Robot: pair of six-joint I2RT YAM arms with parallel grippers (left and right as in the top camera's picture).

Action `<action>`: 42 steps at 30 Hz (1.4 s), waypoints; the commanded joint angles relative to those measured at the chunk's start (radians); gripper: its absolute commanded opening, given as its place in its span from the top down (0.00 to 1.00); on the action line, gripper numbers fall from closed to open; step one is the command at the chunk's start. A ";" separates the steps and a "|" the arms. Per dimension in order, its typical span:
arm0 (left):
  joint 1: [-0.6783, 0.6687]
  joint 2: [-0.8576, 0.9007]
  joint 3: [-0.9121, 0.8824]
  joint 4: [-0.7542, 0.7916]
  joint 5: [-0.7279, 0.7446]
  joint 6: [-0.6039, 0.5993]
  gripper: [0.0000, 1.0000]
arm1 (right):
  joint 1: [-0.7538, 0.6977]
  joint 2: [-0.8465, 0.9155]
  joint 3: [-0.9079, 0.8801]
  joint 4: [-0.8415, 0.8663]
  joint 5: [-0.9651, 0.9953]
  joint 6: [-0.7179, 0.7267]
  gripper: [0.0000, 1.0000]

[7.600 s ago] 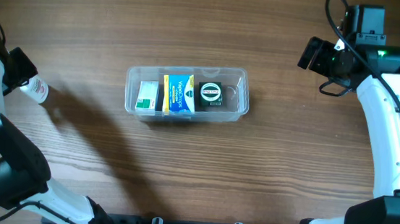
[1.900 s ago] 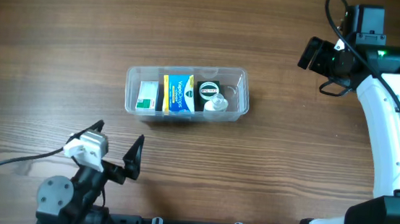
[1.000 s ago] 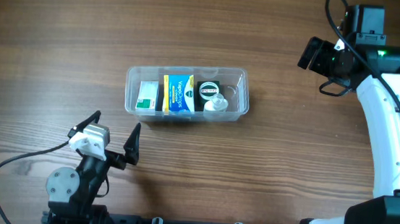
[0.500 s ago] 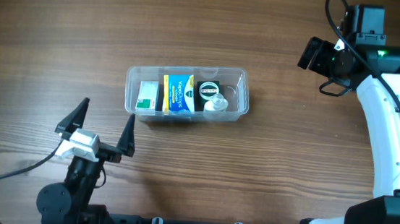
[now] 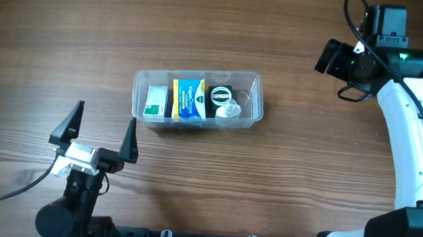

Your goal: Pack container

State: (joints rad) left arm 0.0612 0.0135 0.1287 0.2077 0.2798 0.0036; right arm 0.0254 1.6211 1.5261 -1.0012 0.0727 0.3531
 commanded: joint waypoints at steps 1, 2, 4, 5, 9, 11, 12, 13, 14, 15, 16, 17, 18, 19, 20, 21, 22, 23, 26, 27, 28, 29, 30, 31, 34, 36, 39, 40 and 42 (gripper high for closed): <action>0.009 -0.011 -0.050 0.001 0.012 0.015 0.00 | 0.001 0.010 -0.002 0.003 0.016 -0.011 0.00; 0.009 -0.011 -0.053 0.001 0.016 0.015 0.00 | 0.001 0.010 -0.002 0.003 0.016 -0.011 0.00; 0.010 -0.011 -0.060 -0.001 0.015 0.016 0.00 | 0.001 0.010 -0.002 0.003 0.016 -0.011 0.00; 0.012 -0.011 -0.069 -0.001 0.015 0.016 0.00 | 0.001 0.010 -0.002 0.003 0.016 -0.011 0.00; 0.016 -0.011 -0.123 -0.012 0.016 0.016 0.00 | 0.001 0.010 -0.002 0.003 0.016 -0.011 0.00; 0.016 -0.011 -0.123 -0.024 0.016 0.016 0.00 | 0.001 0.010 -0.002 0.003 0.016 -0.011 0.00; 0.016 -0.011 -0.123 -0.027 0.016 0.016 0.00 | 0.001 0.010 -0.002 0.003 0.016 -0.011 0.00; 0.016 -0.011 -0.123 -0.045 0.016 0.016 0.00 | 0.001 0.010 -0.002 0.003 0.016 -0.011 0.00; 0.016 -0.011 -0.123 -0.069 0.016 0.016 0.00 | 0.001 0.010 -0.002 0.003 0.016 -0.011 0.00; 0.016 -0.011 -0.123 -0.106 0.016 0.015 0.00 | 0.001 0.010 -0.002 0.003 0.016 -0.011 0.00; 0.016 -0.011 -0.123 -0.137 0.016 0.015 0.00 | 0.001 0.010 -0.002 0.003 0.016 -0.011 0.00; 0.016 -0.011 -0.123 -0.158 0.016 0.015 0.00 | 0.001 0.010 -0.002 0.003 0.016 -0.011 0.00; 0.016 -0.011 -0.123 -0.202 0.016 0.015 0.00 | 0.001 0.010 -0.002 0.003 0.016 -0.011 0.00; 0.016 -0.011 -0.123 -0.238 0.016 0.015 0.00 | 0.001 0.010 -0.002 0.003 0.016 -0.011 0.00; 0.016 -0.011 -0.123 -0.258 0.016 0.015 0.00 | 0.001 0.010 -0.002 0.003 0.016 -0.011 0.00; 0.016 -0.011 -0.123 -0.258 0.019 0.015 0.00 | 0.001 0.010 -0.002 0.003 0.016 -0.011 0.00; 0.016 -0.011 -0.123 -0.257 0.019 0.015 0.00 | 0.001 0.010 -0.002 0.003 0.016 -0.011 0.00; 0.016 -0.011 -0.123 -0.257 0.019 0.015 0.00 | 0.001 0.010 -0.002 0.003 0.016 -0.011 0.00; 0.016 -0.011 -0.123 -0.257 0.019 0.015 0.00 | 0.001 0.010 -0.002 0.003 0.016 -0.011 0.00; 0.016 -0.011 -0.123 -0.257 0.019 0.015 0.00 | 0.001 0.010 -0.002 0.003 0.016 -0.011 0.00; 0.016 -0.011 -0.123 -0.257 0.019 0.015 0.00 | 0.001 0.010 -0.002 0.003 0.016 -0.011 0.00; 0.016 -0.011 -0.123 -0.257 0.019 0.015 0.00 | 0.001 0.010 -0.002 0.003 0.016 -0.011 0.00; 0.016 -0.011 -0.123 -0.257 0.019 0.015 0.00 | 0.001 0.010 -0.002 0.003 0.016 -0.011 0.00; 0.016 -0.011 -0.123 -0.257 0.019 0.015 0.00 | 0.001 0.010 -0.002 0.003 0.016 -0.011 0.00; 0.016 -0.011 -0.123 -0.257 0.019 0.015 0.00 | 0.001 0.010 -0.002 0.003 0.016 -0.011 0.00; 0.016 -0.011 -0.123 -0.257 0.019 0.015 0.00 | 0.001 0.010 -0.002 0.003 0.016 -0.011 0.00; 0.016 -0.011 -0.123 -0.257 0.019 0.015 0.00 | 0.001 0.010 -0.002 0.003 0.016 -0.011 0.00; 0.016 -0.011 -0.123 -0.257 0.019 0.015 0.00 | 0.001 0.010 -0.002 0.003 0.016 -0.011 0.00; 0.016 -0.011 -0.123 -0.257 0.019 0.015 0.00 | 0.001 0.010 -0.002 0.003 0.016 -0.011 0.00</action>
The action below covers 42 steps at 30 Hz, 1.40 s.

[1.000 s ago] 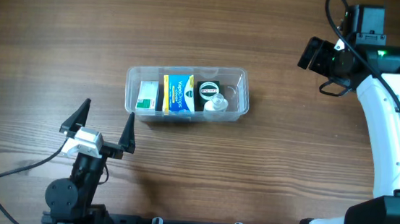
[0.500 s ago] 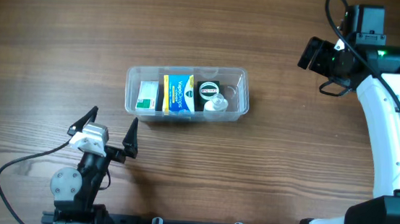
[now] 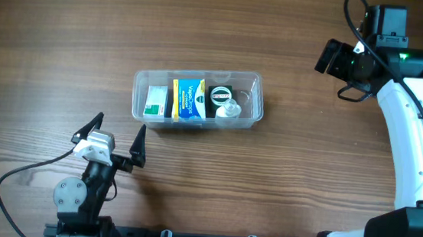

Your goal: Pack container

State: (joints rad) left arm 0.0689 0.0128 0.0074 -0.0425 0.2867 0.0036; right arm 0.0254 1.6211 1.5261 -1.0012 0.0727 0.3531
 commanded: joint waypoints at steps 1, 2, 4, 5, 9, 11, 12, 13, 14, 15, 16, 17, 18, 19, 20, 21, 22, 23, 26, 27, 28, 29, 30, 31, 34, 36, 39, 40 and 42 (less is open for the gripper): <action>0.008 -0.010 -0.002 -0.007 0.012 0.015 0.00 | 0.001 0.010 -0.002 0.003 0.016 -0.011 0.00; 0.008 -0.010 -0.002 -0.007 0.012 0.015 0.00 | 0.001 0.010 -0.002 0.003 0.016 -0.011 0.00; 0.008 -0.010 -0.002 -0.007 0.012 0.015 0.00 | 0.002 0.012 -0.003 0.003 0.016 -0.011 0.00; 0.008 -0.010 -0.002 -0.007 0.012 0.015 0.00 | 0.002 0.011 -0.002 0.003 0.016 -0.011 0.00; 0.008 -0.010 -0.002 -0.007 0.012 0.015 0.00 | 0.024 -0.127 -0.051 0.035 0.016 -0.011 0.00; 0.008 -0.010 -0.002 -0.007 0.012 0.015 0.00 | 0.042 -0.272 -0.166 0.122 0.016 -0.011 0.00; 0.008 -0.010 -0.002 -0.007 0.012 0.015 0.00 | 0.049 -0.366 -0.242 0.152 0.016 -0.011 0.00; 0.008 -0.010 -0.002 -0.007 0.012 0.015 0.00 | 0.055 -0.447 -0.295 0.148 0.016 -0.011 0.00; 0.008 -0.010 -0.002 -0.007 0.012 0.015 0.00 | 0.057 -0.502 -0.326 0.143 0.016 -0.011 0.00; 0.008 -0.010 -0.002 -0.007 0.012 0.015 0.00 | 0.057 -0.597 -0.370 0.140 0.016 -0.011 0.00; 0.008 -0.010 -0.002 -0.007 0.012 0.015 0.00 | 0.057 -0.682 -0.406 0.141 0.016 -0.011 0.00; 0.008 -0.010 -0.002 -0.007 0.012 0.015 0.00 | 0.057 -0.763 -0.441 0.136 0.017 -0.013 0.00; 0.008 -0.010 -0.002 -0.007 0.012 0.015 0.00 | 0.057 -0.837 -0.470 0.127 0.019 -0.013 0.00; 0.008 -0.010 -0.002 -0.007 0.012 0.015 0.00 | 0.057 -0.905 -0.495 0.129 0.040 -0.010 0.00; 0.008 -0.010 -0.002 -0.007 0.012 0.015 0.00 | 0.057 -0.972 -0.521 0.132 0.038 -0.006 0.00; 0.008 -0.010 -0.002 -0.007 0.012 0.015 0.00 | 0.057 -1.057 -0.572 0.151 0.035 0.032 0.00; 0.008 -0.010 -0.002 -0.007 0.012 0.015 0.00 | 0.057 -1.111 -0.616 0.181 0.035 0.042 0.00; 0.008 -0.010 -0.002 -0.007 0.012 0.015 0.00 | 0.057 -1.179 -0.682 0.219 0.035 0.042 0.00; 0.008 -0.010 -0.002 -0.007 0.012 0.015 0.00 | 0.057 -1.341 -0.900 0.343 0.015 0.039 0.00; 0.008 -0.010 -0.002 -0.007 0.012 0.015 0.00 | 0.057 -1.378 -0.971 0.406 -0.007 0.029 0.00; 0.008 -0.010 -0.002 -0.007 0.012 0.015 0.00 | 0.057 -1.400 -1.021 0.467 -0.048 -0.007 0.00; 0.008 -0.010 -0.002 -0.007 0.012 0.015 0.00 | 0.056 -1.430 -1.102 0.592 -0.127 -0.094 0.00; 0.008 -0.010 -0.002 -0.007 0.012 0.015 0.00 | 0.057 -1.439 -1.138 0.652 -0.156 -0.145 0.00; 0.008 -0.010 -0.002 -0.007 0.012 0.015 0.00 | 0.056 -1.448 -1.172 0.700 -0.172 -0.181 0.00; 0.008 -0.010 -0.002 -0.007 0.012 0.015 0.00 | 0.056 -1.508 -1.276 0.793 -0.187 -0.255 0.00; 0.008 -0.010 -0.002 -0.007 0.012 0.015 0.00 | 0.056 -1.577 -1.326 0.814 -0.235 -0.305 0.00; 0.008 -0.010 -0.002 -0.007 0.012 0.015 0.00 | 0.056 -1.617 -1.371 0.818 -0.239 -0.316 0.00; 0.008 -0.010 -0.002 -0.007 0.012 0.015 0.00 | 0.056 -1.617 -1.381 0.819 -0.239 -0.328 0.00; 0.008 -0.010 -0.002 -0.007 0.012 0.015 0.00 | 0.056 -1.617 -1.418 0.862 -0.239 -0.356 0.00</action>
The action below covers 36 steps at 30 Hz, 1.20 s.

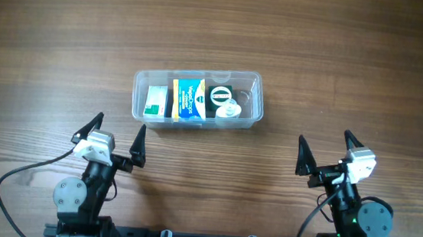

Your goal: Pack container

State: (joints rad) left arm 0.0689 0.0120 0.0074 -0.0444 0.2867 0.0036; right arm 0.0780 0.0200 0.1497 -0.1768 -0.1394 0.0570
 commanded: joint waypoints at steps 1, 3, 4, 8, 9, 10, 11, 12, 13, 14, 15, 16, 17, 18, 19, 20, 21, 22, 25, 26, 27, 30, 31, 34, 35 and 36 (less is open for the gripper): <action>0.008 -0.009 -0.002 -0.005 0.012 0.015 0.00 | 0.003 -0.016 -0.069 0.079 -0.027 -0.078 0.00; 0.008 -0.009 -0.002 -0.005 0.012 0.015 0.00 | 0.003 -0.017 -0.122 0.164 -0.027 -0.110 0.00; 0.008 -0.009 -0.002 -0.005 0.012 0.015 0.00 | 0.003 -0.017 -0.147 0.203 -0.027 -0.111 0.00; 0.008 -0.009 -0.002 -0.005 0.012 0.015 0.00 | 0.003 -0.017 -0.145 0.192 -0.027 -0.173 0.00; 0.008 -0.009 -0.002 -0.005 0.012 0.015 0.00 | 0.003 -0.017 -0.145 0.192 -0.027 -0.173 0.00; 0.008 -0.009 -0.002 -0.005 0.012 0.015 0.00 | 0.003 -0.017 -0.145 0.192 -0.027 -0.173 0.00; 0.008 -0.009 -0.002 -0.005 0.012 0.015 0.00 | 0.003 -0.017 -0.145 0.191 -0.027 -0.173 0.00; 0.008 -0.009 -0.002 -0.005 0.012 0.015 0.00 | 0.003 -0.017 -0.145 0.191 -0.027 -0.173 0.00; 0.008 -0.009 -0.002 -0.005 0.012 0.015 0.00 | 0.003 -0.017 -0.145 0.192 -0.027 -0.173 0.00; 0.008 -0.009 -0.002 -0.005 0.012 0.015 0.00 | 0.003 -0.017 -0.145 0.192 -0.027 -0.173 0.00; 0.008 -0.009 -0.002 -0.005 0.012 0.015 0.00 | 0.003 -0.016 -0.145 0.192 -0.027 -0.173 0.00; 0.008 -0.009 -0.002 -0.005 0.012 0.015 0.00 | 0.003 -0.016 -0.145 0.192 -0.027 -0.174 0.00; 0.008 -0.009 -0.002 -0.005 0.012 0.015 0.00 | 0.003 -0.016 -0.145 0.192 -0.027 -0.174 0.00; 0.008 -0.009 -0.002 -0.005 0.012 0.015 0.00 | 0.003 -0.016 -0.145 0.192 -0.027 -0.173 0.00; 0.008 -0.009 -0.002 -0.005 0.012 0.015 0.00 | 0.003 -0.016 -0.145 0.192 -0.027 -0.174 0.00; 0.008 -0.009 -0.002 -0.005 0.012 0.015 0.00 | 0.003 -0.016 -0.145 0.192 -0.027 -0.173 0.00; 0.008 -0.009 -0.002 -0.005 0.012 0.015 0.00 | 0.003 -0.016 -0.145 0.192 -0.027 -0.174 0.00; 0.008 -0.009 -0.002 -0.005 0.012 0.015 0.00 | 0.003 -0.016 -0.145 0.192 -0.027 -0.173 0.00; 0.008 -0.009 -0.002 -0.005 0.012 0.015 0.00 | 0.003 -0.016 -0.145 0.192 -0.027 -0.174 0.00; 0.008 -0.009 -0.002 -0.005 0.012 0.015 0.00 | 0.003 -0.016 -0.145 0.192 -0.027 -0.173 0.00; 0.008 -0.009 -0.002 -0.005 0.012 0.015 0.00 | 0.003 -0.016 -0.145 0.192 -0.027 -0.173 0.00; 0.008 -0.009 -0.002 -0.005 0.012 0.015 0.00 | 0.003 -0.016 -0.145 0.192 -0.027 -0.173 0.00; 0.008 -0.009 -0.002 -0.005 0.012 0.015 0.00 | 0.003 -0.016 -0.145 0.192 -0.027 -0.174 0.00; 0.008 -0.009 -0.002 -0.005 0.012 0.015 0.00 | 0.003 -0.016 -0.145 0.192 -0.027 -0.173 0.00; 0.008 -0.009 -0.002 -0.005 0.012 0.015 0.00 | 0.003 -0.016 -0.145 0.192 -0.027 -0.174 0.00; 0.008 -0.009 -0.002 -0.005 0.012 0.015 0.00 | 0.003 -0.016 -0.145 0.192 -0.027 -0.173 0.00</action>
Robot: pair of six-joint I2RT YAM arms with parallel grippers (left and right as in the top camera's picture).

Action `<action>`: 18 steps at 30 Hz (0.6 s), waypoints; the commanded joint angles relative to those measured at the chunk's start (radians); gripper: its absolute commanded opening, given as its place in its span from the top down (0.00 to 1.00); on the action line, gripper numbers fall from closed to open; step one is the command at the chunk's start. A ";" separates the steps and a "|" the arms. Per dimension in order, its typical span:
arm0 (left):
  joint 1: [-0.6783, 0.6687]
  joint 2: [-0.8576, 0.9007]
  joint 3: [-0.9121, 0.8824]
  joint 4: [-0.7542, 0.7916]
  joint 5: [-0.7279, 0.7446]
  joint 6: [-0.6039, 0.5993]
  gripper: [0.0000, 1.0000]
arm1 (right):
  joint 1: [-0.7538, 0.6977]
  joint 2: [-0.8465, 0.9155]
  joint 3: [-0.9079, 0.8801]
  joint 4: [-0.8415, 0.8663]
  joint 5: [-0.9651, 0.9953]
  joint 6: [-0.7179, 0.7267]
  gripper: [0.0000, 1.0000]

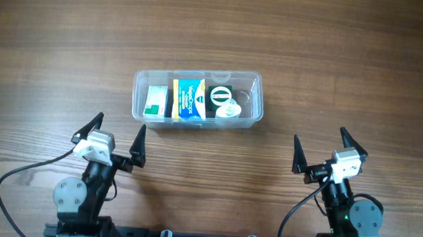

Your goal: Pack container

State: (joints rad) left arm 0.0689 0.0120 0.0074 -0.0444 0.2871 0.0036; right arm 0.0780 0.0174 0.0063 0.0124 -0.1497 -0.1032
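A clear plastic container lies at the table's middle. Inside it are a green and white box, a blue and yellow box, a dark round-labelled item and a white bottle. My left gripper stands open near the front edge, below and left of the container, with nothing between its fingers. Open and empty too, my right gripper is near the front edge, below and right of the container.
Brown wooden table all around. A black cable loops at the front left beside the left arm's base. The arms' mounting rail runs along the front edge.
My right gripper has shifted slightly left and turned a little at the front right. The left gripper and the container's contents are as they were.
First my left gripper was open, further left at the front, and my right arm was raised at the far right. Then the left gripper sat closer to its base. Then the right arm was folded at the front right, where it has shifted slightly.
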 commanded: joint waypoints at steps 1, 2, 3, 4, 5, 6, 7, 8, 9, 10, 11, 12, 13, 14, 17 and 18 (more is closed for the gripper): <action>0.008 -0.009 -0.002 -0.005 0.012 0.015 0.00 | 0.003 -0.014 -0.001 0.002 -0.016 -0.013 0.00; 0.008 -0.009 -0.002 -0.005 0.012 0.015 0.00 | 0.003 -0.014 -0.001 0.002 -0.016 -0.013 0.00; 0.008 -0.009 -0.002 -0.005 0.012 0.015 0.00 | 0.003 -0.014 -0.001 0.002 -0.016 -0.013 0.00; 0.008 -0.009 -0.002 -0.005 0.012 0.015 0.00 | 0.003 -0.014 -0.001 0.002 -0.016 -0.013 0.00; 0.008 -0.009 -0.002 -0.005 0.012 0.015 0.00 | 0.003 -0.014 -0.001 0.002 -0.016 -0.013 0.00; 0.008 -0.009 -0.002 -0.005 0.012 0.015 0.00 | 0.003 -0.014 -0.001 0.002 -0.016 -0.013 0.00; 0.008 -0.009 -0.002 -0.005 0.012 0.015 0.00 | 0.003 -0.014 -0.001 0.002 -0.016 -0.013 0.00; 0.008 -0.009 -0.002 -0.005 0.012 0.015 0.00 | 0.003 -0.014 -0.001 0.002 -0.016 -0.013 0.00; 0.008 -0.009 -0.002 -0.005 0.012 0.015 0.00 | 0.003 -0.014 -0.001 0.002 -0.016 -0.013 0.00; 0.008 -0.009 -0.002 -0.005 0.012 0.015 0.00 | 0.003 -0.014 -0.001 0.002 -0.016 -0.013 0.00; 0.008 -0.009 -0.002 -0.005 0.012 0.015 0.00 | 0.003 -0.013 -0.001 0.002 -0.016 -0.013 0.00; 0.008 -0.009 -0.002 -0.005 0.012 0.015 0.00 | 0.003 -0.013 -0.001 0.002 -0.016 -0.013 0.00; 0.008 -0.009 -0.002 -0.005 0.012 0.015 0.00 | 0.003 -0.013 -0.001 0.002 -0.016 -0.013 0.00; 0.008 -0.009 -0.002 -0.005 0.012 0.015 0.00 | 0.003 -0.011 -0.001 0.002 -0.016 -0.013 0.00; 0.008 -0.009 -0.002 -0.005 0.012 0.015 0.00 | 0.003 -0.006 -0.001 0.002 -0.016 -0.013 0.00; 0.008 -0.009 -0.002 -0.005 0.012 0.015 0.00 | 0.003 -0.006 -0.001 0.002 -0.016 -0.013 0.00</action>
State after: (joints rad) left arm 0.0689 0.0120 0.0074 -0.0444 0.2867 0.0036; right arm 0.0780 0.0174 0.0063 0.0124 -0.1497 -0.1032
